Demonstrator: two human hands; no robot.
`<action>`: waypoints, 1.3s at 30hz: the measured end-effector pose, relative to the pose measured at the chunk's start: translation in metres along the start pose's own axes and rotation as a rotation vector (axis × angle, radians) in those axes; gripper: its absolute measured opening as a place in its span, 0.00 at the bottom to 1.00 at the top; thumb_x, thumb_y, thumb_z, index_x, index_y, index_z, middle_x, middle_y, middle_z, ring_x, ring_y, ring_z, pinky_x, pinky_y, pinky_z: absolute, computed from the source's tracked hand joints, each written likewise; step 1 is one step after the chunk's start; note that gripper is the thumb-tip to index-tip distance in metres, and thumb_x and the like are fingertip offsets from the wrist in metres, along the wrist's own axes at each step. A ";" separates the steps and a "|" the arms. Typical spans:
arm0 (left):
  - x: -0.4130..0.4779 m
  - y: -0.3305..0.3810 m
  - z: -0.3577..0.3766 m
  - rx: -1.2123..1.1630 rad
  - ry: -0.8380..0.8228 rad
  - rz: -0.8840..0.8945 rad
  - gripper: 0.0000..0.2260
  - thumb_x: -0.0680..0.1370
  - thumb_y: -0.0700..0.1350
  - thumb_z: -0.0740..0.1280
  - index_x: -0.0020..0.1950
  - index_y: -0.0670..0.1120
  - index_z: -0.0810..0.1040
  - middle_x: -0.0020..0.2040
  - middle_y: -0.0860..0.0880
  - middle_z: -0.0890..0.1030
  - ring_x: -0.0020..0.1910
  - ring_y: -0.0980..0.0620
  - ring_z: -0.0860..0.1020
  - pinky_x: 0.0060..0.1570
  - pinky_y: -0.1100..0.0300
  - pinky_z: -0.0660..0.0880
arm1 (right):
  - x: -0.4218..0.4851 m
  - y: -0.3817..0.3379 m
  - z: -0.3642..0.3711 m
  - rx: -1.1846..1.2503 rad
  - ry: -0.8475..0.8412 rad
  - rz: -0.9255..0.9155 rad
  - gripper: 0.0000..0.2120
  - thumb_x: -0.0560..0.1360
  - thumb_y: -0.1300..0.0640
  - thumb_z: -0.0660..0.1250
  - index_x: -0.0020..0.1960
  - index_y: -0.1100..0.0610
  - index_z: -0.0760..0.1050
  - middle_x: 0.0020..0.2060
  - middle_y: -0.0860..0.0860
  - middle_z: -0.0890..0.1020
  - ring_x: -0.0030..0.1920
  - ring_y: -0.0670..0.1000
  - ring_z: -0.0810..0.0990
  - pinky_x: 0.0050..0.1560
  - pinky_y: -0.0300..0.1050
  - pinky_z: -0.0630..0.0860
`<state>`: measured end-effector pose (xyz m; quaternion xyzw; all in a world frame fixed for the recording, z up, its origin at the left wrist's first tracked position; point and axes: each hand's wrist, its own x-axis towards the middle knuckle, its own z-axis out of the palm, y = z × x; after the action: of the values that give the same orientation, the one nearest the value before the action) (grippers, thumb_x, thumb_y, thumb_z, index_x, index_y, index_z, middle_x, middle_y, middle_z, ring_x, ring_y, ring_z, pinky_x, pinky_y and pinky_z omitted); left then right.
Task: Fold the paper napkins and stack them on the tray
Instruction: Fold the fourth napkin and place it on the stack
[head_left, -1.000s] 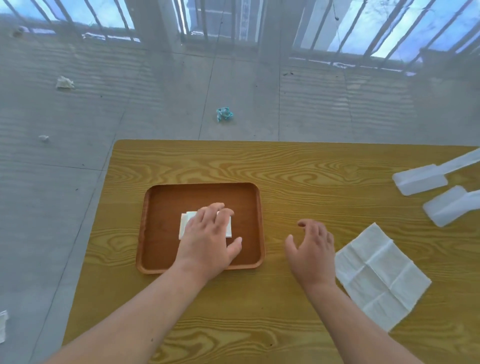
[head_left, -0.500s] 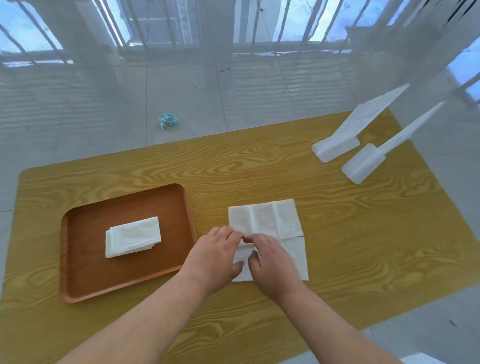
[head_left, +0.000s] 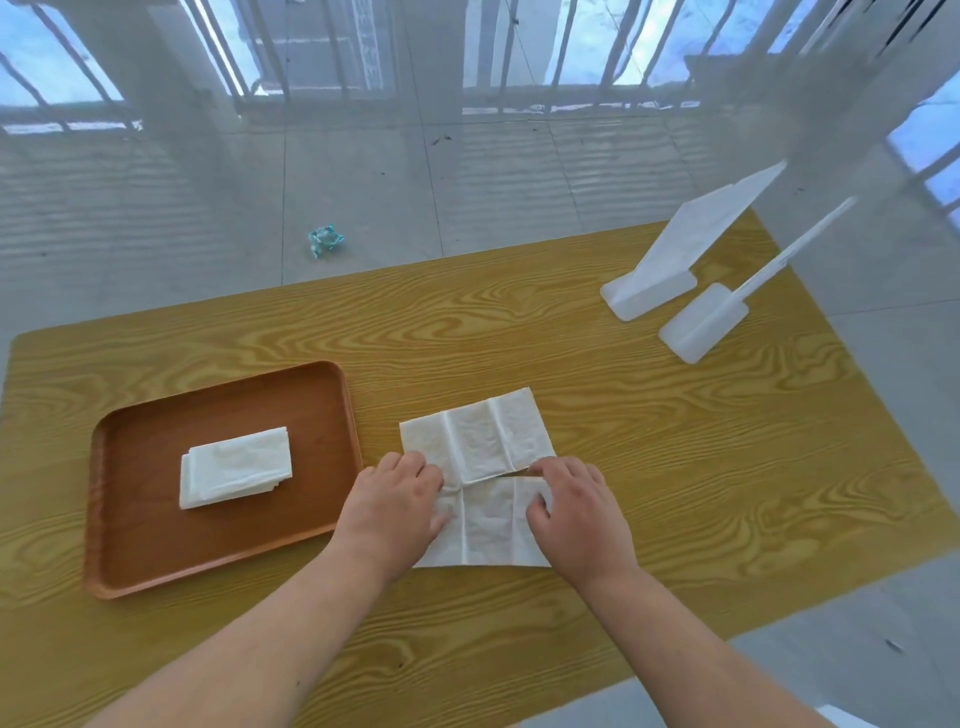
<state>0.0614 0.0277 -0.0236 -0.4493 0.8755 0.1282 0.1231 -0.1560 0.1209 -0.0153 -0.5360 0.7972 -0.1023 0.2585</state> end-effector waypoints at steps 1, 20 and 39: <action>0.001 -0.002 0.000 -0.018 0.012 -0.013 0.19 0.82 0.63 0.60 0.66 0.54 0.76 0.62 0.53 0.76 0.60 0.50 0.74 0.56 0.56 0.73 | 0.003 0.002 -0.001 -0.042 0.010 -0.019 0.22 0.78 0.55 0.65 0.73 0.51 0.73 0.64 0.47 0.79 0.66 0.52 0.75 0.64 0.45 0.73; 0.005 -0.010 -0.013 -0.004 0.056 -0.088 0.24 0.80 0.65 0.62 0.70 0.52 0.75 0.64 0.53 0.78 0.63 0.50 0.75 0.62 0.54 0.74 | -0.017 0.030 0.003 -0.281 -0.149 -0.192 0.20 0.82 0.49 0.61 0.74 0.44 0.72 0.80 0.51 0.67 0.84 0.56 0.55 0.82 0.54 0.53; 0.016 -0.014 -0.027 -0.082 0.010 -0.091 0.18 0.83 0.62 0.59 0.51 0.52 0.83 0.47 0.53 0.83 0.48 0.51 0.80 0.48 0.54 0.79 | 0.005 -0.048 0.010 0.105 -0.136 -0.163 0.14 0.81 0.46 0.61 0.63 0.48 0.79 0.54 0.43 0.81 0.54 0.44 0.77 0.53 0.42 0.76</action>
<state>0.0613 -0.0011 -0.0049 -0.4942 0.8487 0.1558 0.1058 -0.1136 0.0975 -0.0042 -0.5905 0.7252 -0.1280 0.3302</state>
